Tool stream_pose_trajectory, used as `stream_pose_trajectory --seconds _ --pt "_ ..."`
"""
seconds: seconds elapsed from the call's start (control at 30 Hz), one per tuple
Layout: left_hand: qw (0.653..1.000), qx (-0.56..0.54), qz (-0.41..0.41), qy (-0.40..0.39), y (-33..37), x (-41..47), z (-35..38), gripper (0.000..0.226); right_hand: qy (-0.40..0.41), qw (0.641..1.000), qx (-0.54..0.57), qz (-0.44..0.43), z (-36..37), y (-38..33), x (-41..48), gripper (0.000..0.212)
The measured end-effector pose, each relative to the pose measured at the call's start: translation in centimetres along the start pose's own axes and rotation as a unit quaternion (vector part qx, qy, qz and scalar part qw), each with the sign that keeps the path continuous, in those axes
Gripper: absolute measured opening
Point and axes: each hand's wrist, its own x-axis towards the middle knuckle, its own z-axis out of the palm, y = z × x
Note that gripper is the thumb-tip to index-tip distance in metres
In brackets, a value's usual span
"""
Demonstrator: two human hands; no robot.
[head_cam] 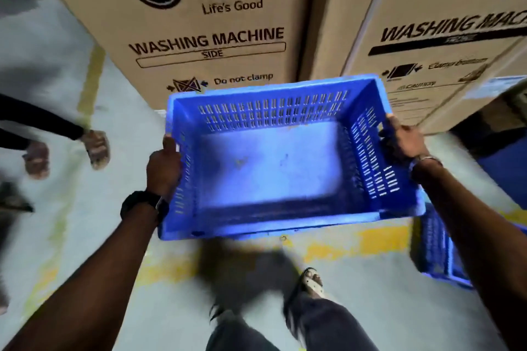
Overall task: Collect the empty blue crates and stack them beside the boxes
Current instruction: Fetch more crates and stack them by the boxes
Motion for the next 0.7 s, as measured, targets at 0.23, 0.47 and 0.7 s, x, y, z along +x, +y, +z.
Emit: stream_pose_trajectory --seconds 0.23,0.47,0.7 --pt "0.999 0.034 -0.009 0.018 -3.9 1.2 7.3 0.083 -0.017 1.0 0.007 0.019 2.8 6.1 8.2 0.054" --pt "0.997 0.078 -0.01 0.013 -7.0 2.8 11.9 0.076 -0.043 0.998 0.031 0.046 4.5 9.7 12.3 0.051" --pt "0.995 0.097 -0.008 0.008 -9.0 3.7 15.3 0.074 -0.047 0.996 0.038 0.064 5.5 12.2 14.2 0.05"
